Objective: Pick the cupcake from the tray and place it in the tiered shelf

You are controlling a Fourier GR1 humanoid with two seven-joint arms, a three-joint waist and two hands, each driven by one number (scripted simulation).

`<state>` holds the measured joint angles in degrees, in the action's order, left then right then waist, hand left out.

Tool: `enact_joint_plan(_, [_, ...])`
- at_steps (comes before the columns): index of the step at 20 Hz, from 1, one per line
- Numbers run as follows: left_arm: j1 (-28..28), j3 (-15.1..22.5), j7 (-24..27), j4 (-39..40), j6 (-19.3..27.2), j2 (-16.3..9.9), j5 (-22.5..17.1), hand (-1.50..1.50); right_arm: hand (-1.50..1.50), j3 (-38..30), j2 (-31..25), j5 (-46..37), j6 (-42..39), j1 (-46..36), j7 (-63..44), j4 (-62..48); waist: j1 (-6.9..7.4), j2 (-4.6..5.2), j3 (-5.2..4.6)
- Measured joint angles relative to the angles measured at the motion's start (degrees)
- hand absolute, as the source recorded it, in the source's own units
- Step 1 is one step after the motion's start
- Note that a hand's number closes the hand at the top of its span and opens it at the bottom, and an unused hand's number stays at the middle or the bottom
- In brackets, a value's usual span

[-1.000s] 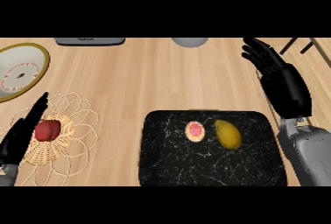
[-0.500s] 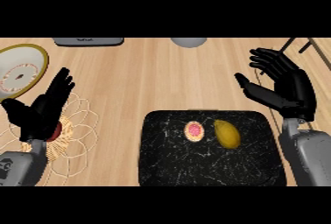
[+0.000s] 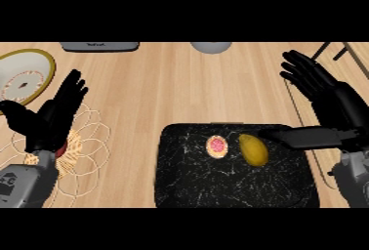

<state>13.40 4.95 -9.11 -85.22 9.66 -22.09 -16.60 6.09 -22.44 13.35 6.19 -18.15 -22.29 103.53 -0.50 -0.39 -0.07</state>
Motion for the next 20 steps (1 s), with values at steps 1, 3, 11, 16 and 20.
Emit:
enact_joint_plan(1, [0.2, 0.1, -0.1, 0.2, 0.1, 0.3, 0.1, 0.00, -1.50, 1.4, -1.5, -0.4, -1.4, -0.2, -2.7, 0.8, -0.04, 0.00, -0.03])
enact_joint_plan(3, [0.2, 0.1, -0.4, 0.1, 0.0, 0.1, 0.1, 0.00, -1.50, 4.2, -5.5, -2.0, -4.3, -1.5, -8.4, 2.3, 0.12, -0.07, -0.13])
enact_joint_plan(11, [0.8, -0.1, -0.2, 0.8, -1.4, 0.2, -0.3, 0.00, -1.50, 17.9, -16.3, -15.9, -14.9, -12.2, -28.6, 5.3, 1.50, 0.08, -0.32])
enact_joint_plan(16, [1.3, 0.3, -0.3, 0.9, -0.8, 1.4, 0.8, 0.00, -1.50, 24.5, -9.5, -20.4, -16.5, -21.0, -37.4, 1.2, 1.65, 0.31, -0.15])
enact_joint_plan(20, [1.3, -0.2, -0.4, 1.1, -1.3, 1.7, 0.8, 0.00, -1.50, 28.3, -5.1, -22.3, -16.8, -23.7, -40.4, -1.5, 1.35, 0.29, -0.08])
